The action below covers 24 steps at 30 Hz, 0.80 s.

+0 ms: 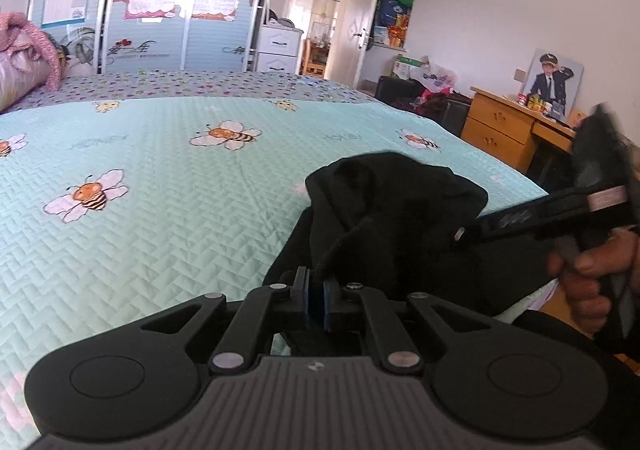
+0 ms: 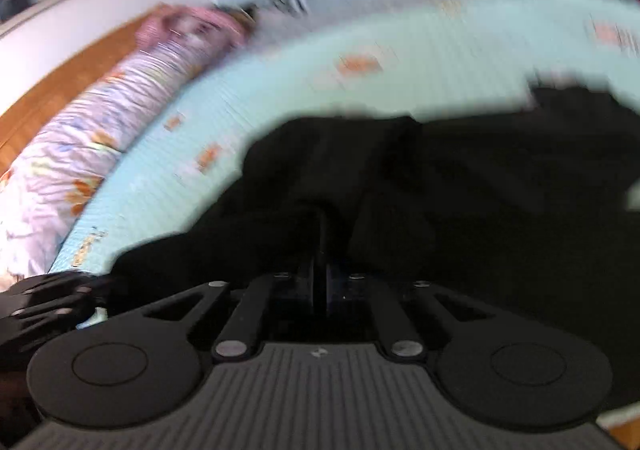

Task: Fold clothes
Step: 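Release the hoodie with both grippers and lift them away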

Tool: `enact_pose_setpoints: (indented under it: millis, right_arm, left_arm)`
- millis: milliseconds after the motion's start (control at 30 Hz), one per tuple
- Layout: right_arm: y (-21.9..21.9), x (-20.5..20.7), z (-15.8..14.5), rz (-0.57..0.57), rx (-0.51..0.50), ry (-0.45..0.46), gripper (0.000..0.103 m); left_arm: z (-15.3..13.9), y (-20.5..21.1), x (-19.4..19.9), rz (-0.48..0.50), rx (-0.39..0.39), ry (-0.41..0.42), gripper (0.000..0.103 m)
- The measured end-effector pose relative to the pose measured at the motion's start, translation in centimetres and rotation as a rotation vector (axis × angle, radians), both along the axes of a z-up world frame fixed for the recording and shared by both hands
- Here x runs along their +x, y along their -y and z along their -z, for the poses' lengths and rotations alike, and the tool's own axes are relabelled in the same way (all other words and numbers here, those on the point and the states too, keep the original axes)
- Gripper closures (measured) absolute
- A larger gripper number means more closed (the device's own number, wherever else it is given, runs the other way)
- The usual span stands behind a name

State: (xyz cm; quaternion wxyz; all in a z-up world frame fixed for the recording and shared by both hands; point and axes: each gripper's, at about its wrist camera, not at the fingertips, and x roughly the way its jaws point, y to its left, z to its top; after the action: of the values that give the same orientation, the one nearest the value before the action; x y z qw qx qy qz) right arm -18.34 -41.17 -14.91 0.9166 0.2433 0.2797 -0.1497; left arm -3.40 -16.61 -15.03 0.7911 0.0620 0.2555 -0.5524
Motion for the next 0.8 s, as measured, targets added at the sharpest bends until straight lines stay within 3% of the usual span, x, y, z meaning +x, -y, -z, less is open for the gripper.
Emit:
enact_pose_setpoints:
  millis: [133, 233, 300, 367, 467, 533, 667, 800]
  right_arm:
    - [-3.2, -0.8, -5.5, -0.069, -0.222, 0.166, 0.099]
    - [-5.7, -1.3, -7.5, -0.162, -0.395, 0.256, 0.099]
    - [-6.2, -1.6, -6.9, -0.206, -0.403, 0.239, 0.099]
    - [-6.8, -2.4, -6.3, -0.237, -0.4, 0.224, 0.099]
    - [-7.7, -4.4, -6.3, -0.237, -0.426, 0.223, 0.099]
    - [-8.0, -5.2, -6.4, -0.226, -0.437, 0.218, 0.098]
    - [-7.2, -4.9, -6.7, -0.201, -0.431, 0.205, 0.098]
    - [-6.8, -4.4, -6.8, -0.199, -0.43, 0.204, 0.098]
  left_arm:
    - [0.0, -1.6, 1.0, -0.044, -0.019, -0.042, 0.098]
    - [0.1, -2.7, 1.2, -0.046, -0.027, -0.062, 0.093]
    - [-0.1, -3.3, 1.1, -0.037, -0.037, -0.06, 0.076]
    - [-0.6, -3.6, 1.0, -0.007, -0.055, -0.047, 0.051]
    - [-1.7, -2.4, 0.7, 0.101, -0.046, 0.007, 0.037]
    - [-2.1, -0.7, 0.6, 0.177, -0.005, 0.056, 0.032]
    - [-2.0, 3.9, 0.3, 0.272, 0.09, 0.156, 0.032]
    - [-1.4, 7.7, -0.3, 0.338, 0.136, 0.232, 0.035]
